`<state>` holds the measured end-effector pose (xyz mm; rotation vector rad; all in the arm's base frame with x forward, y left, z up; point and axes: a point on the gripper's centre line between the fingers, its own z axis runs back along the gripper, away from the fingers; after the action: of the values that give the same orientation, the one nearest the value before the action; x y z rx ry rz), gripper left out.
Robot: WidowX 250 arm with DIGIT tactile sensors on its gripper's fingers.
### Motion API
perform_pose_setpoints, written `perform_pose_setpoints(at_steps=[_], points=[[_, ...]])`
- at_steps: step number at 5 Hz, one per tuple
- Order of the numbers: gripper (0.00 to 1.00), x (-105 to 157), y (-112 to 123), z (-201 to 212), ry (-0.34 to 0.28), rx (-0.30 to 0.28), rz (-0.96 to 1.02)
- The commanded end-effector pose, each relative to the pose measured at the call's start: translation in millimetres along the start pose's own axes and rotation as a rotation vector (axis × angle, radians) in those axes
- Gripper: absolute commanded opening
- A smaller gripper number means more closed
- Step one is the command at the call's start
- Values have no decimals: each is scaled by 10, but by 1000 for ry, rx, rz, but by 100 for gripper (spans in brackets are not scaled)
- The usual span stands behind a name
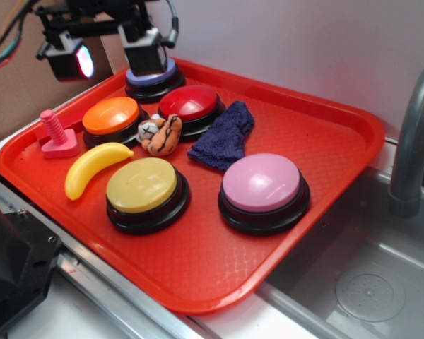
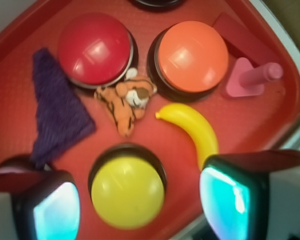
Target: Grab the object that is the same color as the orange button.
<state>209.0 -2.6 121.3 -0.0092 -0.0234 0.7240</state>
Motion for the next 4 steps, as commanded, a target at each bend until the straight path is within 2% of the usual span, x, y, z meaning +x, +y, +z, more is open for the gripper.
perform_pose_setpoints(at_steps=[1, 2, 3, 4], points=[[100, 130, -96, -377, -29, -11, 125], [100, 191, -117, -555, -27, -4, 162], [100, 267, -87, -732, 2, -11, 173], [100, 310, -67, -822, -5, -8, 201]])
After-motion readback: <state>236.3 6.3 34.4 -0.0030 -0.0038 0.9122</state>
